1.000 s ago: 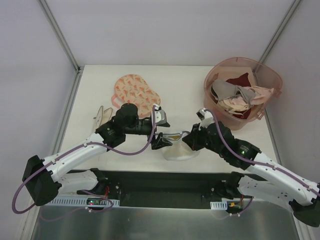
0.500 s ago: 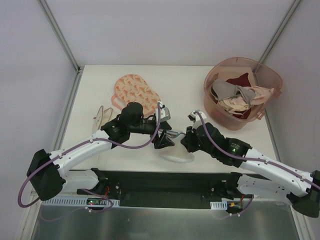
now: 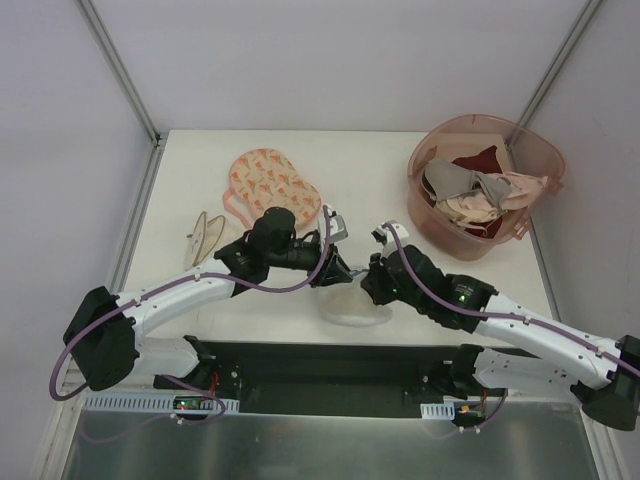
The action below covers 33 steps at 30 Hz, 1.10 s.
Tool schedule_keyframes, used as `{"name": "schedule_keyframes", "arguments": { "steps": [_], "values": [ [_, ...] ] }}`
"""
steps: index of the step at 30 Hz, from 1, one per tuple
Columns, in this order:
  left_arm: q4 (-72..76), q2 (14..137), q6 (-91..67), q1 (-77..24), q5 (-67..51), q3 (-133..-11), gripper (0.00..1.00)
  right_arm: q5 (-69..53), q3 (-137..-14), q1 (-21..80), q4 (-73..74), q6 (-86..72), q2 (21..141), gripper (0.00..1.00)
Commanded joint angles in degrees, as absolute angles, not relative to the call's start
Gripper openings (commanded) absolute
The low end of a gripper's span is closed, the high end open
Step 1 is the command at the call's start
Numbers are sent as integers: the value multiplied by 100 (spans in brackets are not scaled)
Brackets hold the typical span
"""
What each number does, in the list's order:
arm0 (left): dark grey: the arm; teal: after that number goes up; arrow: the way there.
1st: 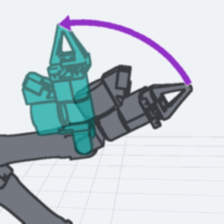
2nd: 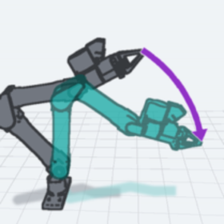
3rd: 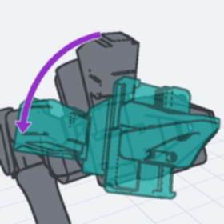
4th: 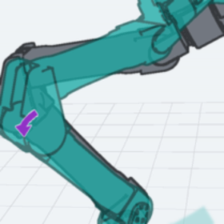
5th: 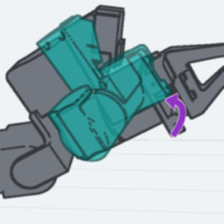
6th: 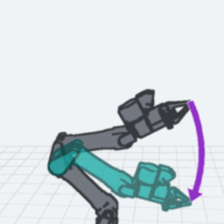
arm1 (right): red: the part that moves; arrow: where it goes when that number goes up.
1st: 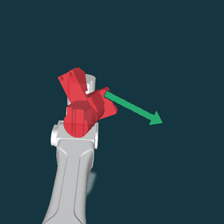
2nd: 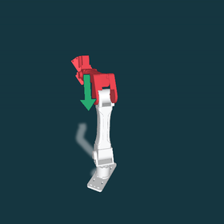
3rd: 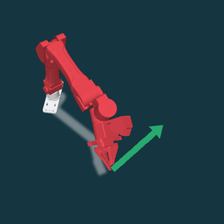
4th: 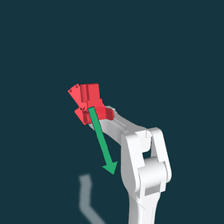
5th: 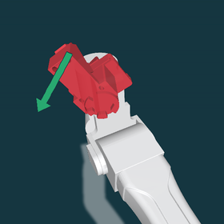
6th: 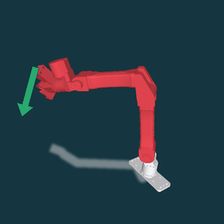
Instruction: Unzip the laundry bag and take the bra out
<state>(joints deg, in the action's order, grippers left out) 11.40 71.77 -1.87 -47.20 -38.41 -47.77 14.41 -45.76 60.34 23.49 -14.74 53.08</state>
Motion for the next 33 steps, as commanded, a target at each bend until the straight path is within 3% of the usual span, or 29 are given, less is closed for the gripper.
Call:
{"name": "schedule_keyframes", "arguments": {
  "steps": [1, 2, 7, 10, 11, 14, 19, 26, 33],
  "values": [
    [1836, 7251, -430, -4772, -3885, -4676, 7, 1608, -4939, 6108, 2180, -1538, 5274, 1],
    [1837, 7268, -431, -4764, -3876, -4702, 0, 1643, -4922, 6117, 2180, -1564, 5256, 1],
    [1775, 7242, -440, -4764, -3867, -4799, 0, 1679, -4896, 6152, 2188, -1564, 5159, 1],
    [1916, 7084, -360, -4772, -3850, -4676, 0, 1670, -4966, 6152, 2302, -1538, 5168, 33],
    [1925, 7040, -343, -4764, -3832, -4658, 0, 1696, -5001, 6152, 2355, -1529, 5151, 56],
    [1925, 6891, -281, -4764, -3727, -4588, 0, 1784, -5010, 6161, 2513, -1512, 5019, 60],
    [1960, 6697, -176, -4764, -3560, -4509, 0, 1942, -4887, 6161, 2750, -1556, 4597, 75],
    [1951, 6662, -141, -4764, -3507, -4526, 0, 2057, -5166, 6161, 2891, -1310, 4394, 73],
    [1951, 6566, -176, -4772, -3577, -4500, 0, 1767, -5923, 6170, 3014, -932, 5036, 49]
  ]
}}
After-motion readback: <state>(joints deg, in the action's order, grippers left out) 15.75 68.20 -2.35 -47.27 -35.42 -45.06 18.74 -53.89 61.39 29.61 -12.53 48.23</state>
